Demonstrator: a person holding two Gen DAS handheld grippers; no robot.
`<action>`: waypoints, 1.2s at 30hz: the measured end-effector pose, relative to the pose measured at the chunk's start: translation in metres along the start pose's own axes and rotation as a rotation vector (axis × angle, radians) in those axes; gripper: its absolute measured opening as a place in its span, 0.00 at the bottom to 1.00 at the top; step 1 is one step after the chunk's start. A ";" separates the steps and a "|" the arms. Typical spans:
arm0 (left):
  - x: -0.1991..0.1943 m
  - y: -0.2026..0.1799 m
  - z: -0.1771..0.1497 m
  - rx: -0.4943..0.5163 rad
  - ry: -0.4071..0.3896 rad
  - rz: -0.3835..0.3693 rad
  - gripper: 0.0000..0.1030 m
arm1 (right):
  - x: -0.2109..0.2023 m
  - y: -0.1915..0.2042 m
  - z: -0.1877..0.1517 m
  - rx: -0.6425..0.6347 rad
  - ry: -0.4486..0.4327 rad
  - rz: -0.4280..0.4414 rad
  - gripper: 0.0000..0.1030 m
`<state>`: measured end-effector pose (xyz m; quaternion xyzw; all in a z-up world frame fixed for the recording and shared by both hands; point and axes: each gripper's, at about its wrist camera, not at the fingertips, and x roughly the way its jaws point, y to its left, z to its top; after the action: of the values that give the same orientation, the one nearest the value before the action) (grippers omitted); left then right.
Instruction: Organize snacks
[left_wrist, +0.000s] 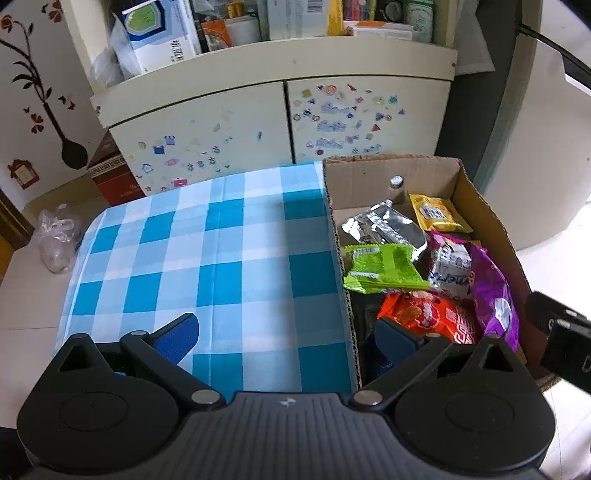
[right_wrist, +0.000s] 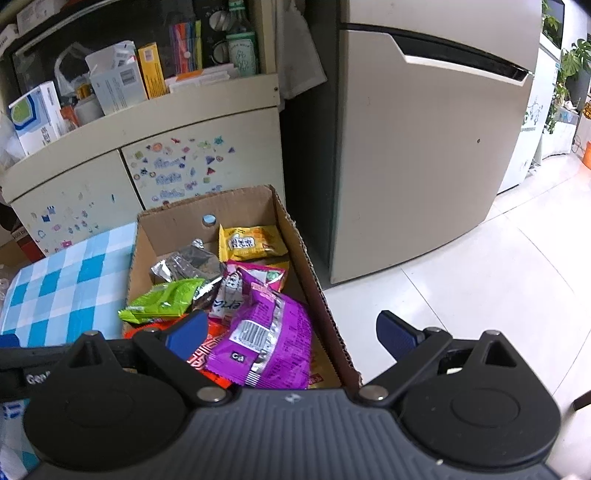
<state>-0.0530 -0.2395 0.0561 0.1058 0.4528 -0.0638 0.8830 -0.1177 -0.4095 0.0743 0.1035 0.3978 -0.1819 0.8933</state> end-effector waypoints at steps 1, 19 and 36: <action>0.000 0.000 0.000 -0.006 -0.002 -0.002 1.00 | 0.001 0.000 -0.001 -0.003 0.001 0.005 0.95; 0.004 -0.007 0.001 0.013 -0.015 0.024 1.00 | 0.020 0.012 -0.003 -0.066 0.016 -0.011 0.95; 0.004 -0.006 0.002 0.008 -0.023 0.037 1.00 | 0.023 0.015 -0.001 -0.071 -0.001 -0.018 0.95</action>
<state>-0.0503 -0.2458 0.0530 0.1168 0.4404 -0.0504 0.8888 -0.0983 -0.4008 0.0566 0.0682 0.4047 -0.1759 0.8948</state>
